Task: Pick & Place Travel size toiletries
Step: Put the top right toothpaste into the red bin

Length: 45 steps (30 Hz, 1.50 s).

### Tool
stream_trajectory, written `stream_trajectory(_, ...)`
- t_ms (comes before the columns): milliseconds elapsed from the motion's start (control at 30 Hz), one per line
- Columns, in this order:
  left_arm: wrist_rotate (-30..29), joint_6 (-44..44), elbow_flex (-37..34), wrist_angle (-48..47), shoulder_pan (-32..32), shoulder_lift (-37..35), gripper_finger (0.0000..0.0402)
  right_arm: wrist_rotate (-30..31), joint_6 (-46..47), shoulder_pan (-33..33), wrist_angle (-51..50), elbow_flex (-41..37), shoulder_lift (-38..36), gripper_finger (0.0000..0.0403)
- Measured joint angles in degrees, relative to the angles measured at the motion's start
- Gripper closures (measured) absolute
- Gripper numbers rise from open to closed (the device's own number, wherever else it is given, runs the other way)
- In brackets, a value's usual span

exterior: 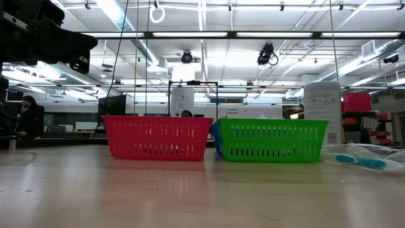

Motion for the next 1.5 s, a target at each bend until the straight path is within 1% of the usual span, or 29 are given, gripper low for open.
stream_trajectory(267,0.00,0.00,0.00,0.01,0.02,0.00,0.0370,-0.01,-1.53,0.00,0.26,0.00,2.13,0.0387)
stream_trajectory(467,0.00,0.01,0.00,0.00,0.01,-0.01,0.0369,-0.06,-1.51,0.00,0.55,0.00,2.33,0.0387)
stream_trajectory(600,0.00,0.00,0.00,0.01,0.01,-0.01,0.0370,-2.54,-1.44,-0.02,0.55,0.00,2.33,0.0387)
stream_trajectory(767,0.00,0.02,0.00,0.02,0.00,0.00,0.0369,-2.99,-1.29,-0.04,-0.27,0.03,2.27,0.0387)
stream_trajectory(933,0.00,0.00,0.00,0.00,0.00,0.00,0.0369,-2.96,-1.91,-0.04,-6.53,3.60,3.05,0.0387)
stream_trajectory(1067,0.00,0.02,0.00,0.02,0.01,-0.01,0.0369,-2.36,-4.56,-0.04,-11.99,7.38,4.34,0.0387)
stream_trajectory(1267,0.00,0.01,0.00,0.01,0.02,0.00,0.0369,-1.92,-4.72,-0.52,-18.36,12.28,6.42,0.0387)
stream_trajectory(1367,0.00,0.02,0.00,0.00,0.02,-0.02,0.0369,-1.86,-4.72,-1.24,-21.77,13.97,7.14,0.0387)
stream_trajectory(1500,0.00,0.00,0.01,0.01,0.02,-0.01,0.0370,-1.84,-4.66,-1.94,-24.64,14.19,7.28,0.0387)
